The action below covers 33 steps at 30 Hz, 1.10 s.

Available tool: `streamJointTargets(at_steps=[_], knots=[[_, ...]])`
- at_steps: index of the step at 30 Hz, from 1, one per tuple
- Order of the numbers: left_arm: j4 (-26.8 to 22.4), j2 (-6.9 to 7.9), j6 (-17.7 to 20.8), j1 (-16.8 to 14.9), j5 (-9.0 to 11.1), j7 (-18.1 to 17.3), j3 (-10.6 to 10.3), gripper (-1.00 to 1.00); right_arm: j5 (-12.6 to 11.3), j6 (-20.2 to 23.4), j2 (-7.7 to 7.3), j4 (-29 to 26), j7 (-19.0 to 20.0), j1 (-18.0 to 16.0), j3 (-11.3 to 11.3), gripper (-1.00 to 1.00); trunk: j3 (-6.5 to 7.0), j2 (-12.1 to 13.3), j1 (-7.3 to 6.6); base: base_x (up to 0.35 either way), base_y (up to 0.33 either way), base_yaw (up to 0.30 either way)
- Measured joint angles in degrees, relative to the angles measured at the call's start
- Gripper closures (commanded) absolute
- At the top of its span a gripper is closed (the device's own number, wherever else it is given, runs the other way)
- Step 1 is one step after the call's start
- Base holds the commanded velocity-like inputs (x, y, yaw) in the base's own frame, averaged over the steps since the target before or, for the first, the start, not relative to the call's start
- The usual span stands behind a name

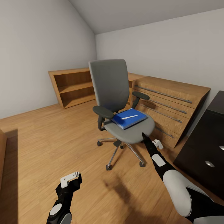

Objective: In the bedroom, organize the workspace by keeping the computer under the desk, ensuring the monitor is on the desk, placing the keyboard on the desk next to the monitor, placing the mouse on the desk next to the keyboard, moving the folder from the swivel chair onto the desk next to the mouse, stacking the notebook on top of the folder with the pen on top of the notebook, and positioning the swivel chair next to the desk.

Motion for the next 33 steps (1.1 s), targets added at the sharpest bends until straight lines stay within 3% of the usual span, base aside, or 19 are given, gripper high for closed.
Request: streamJointTargets(at_steps=[16, 20, 22, 33], knots=[[0.02, 0.00, -0.13, 0.00, 0.00, -0.06, 0.00, -1.00, 0.09, -0.01, -0.04, 0.00, -0.01, 0.00, 0.00, -1.00, 0.00, 0.00, -0.01, 0.109, 0.072, 0.000], [0.29, 0.00, -2.46, 0.01, 0.03, -0.06, 0.02, -1.00, -0.09, 0.02, -0.11, 0.01, -0.22, 0.03, -0.69, -1.00, -0.01, 0.00, -0.03, 0.248, 0.001, 0.000], [0.91, 0.00, -3.83, 0.00, 0.05, -0.06, -0.16, -1.00, 0.09, -0.02, -0.04, 0.00, -0.01, 0.00, 0.00, -1.00, 0.00, 0.00, -0.03, 0.282, 0.000, 0.000], [1.78, 0.00, -4.48, 0.00, 0.12, 0.03, -0.61, -1.00, 0.09, -0.08, -0.09, 0.00, -0.02, 0.00, 0.00, -1.00, 0.00, 0.00, 0.00, 0.046, 0.000, 0.000]])
